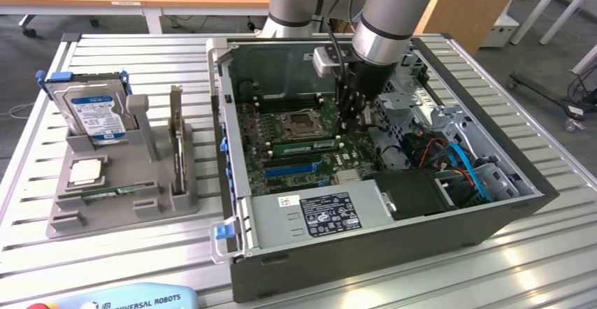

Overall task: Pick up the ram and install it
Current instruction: 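Press down the ram until it locks into place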

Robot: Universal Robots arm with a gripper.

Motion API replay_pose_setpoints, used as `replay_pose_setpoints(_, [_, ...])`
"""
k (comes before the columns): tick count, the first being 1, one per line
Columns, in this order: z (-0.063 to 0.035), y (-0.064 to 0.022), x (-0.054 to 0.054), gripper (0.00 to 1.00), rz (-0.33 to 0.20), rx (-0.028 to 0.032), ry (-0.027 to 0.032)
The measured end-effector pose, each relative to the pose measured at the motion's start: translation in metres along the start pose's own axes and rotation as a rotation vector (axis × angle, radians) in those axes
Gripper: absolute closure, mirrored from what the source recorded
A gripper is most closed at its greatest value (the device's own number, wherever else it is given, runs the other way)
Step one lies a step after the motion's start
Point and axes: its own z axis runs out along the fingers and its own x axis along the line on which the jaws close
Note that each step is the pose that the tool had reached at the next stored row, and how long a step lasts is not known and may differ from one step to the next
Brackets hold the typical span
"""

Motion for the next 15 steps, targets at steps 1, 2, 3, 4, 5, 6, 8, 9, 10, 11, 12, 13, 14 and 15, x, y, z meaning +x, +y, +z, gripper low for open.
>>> replay_pose_setpoints(1, [0.0000,0.0000,0.0000,0.90,0.000,0.0000,-0.0001])
replay_pose_setpoints(2, [0.0000,0.0000,0.0000,0.90,0.000,-0.0001,0.0000])
replay_pose_setpoints(3, [0.0000,0.0000,0.0000,0.90,0.000,0.0000,0.0000])
replay_pose_setpoints(4, [0.0000,0.0000,0.0000,0.90,0.000,0.0000,0.0000])
replay_pose_setpoints(5, [0.0003,0.0000,0.0000,0.90,0.000,0.0000,0.0000])
replay_pose_setpoints(6, [0.0011,0.0000,-0.0001,0.90,0.000,0.0000,-0.0002])
replay_pose_setpoints(8, [0.0028,-0.0001,0.0000,0.90,0.000,-0.0001,0.0000])
replay_pose_setpoints(9, [0.0036,-0.0001,0.0001,0.90,0.000,0.0000,0.0000])
replay_pose_setpoints(10, [0.0045,-0.0001,0.0001,0.90,0.000,0.0000,0.0000])
replay_pose_setpoints(11, [0.0053,-0.0002,0.0002,0.90,0.000,-0.0001,-0.0001])
replay_pose_setpoints(12, [0.0060,-0.0002,0.0002,0.90,0.000,0.0000,-0.0001])
replay_pose_setpoints(13, [0.0065,-0.0002,0.0002,0.90,0.000,-0.0001,0.0000])
replay_pose_setpoints(14, [0.0065,-0.0002,0.0003,0.90,0.000,-0.0001,0.0002])
replay_pose_setpoints(15, [0.0065,-0.0002,0.0003,0.90,0.000,-0.0001,0.0002])
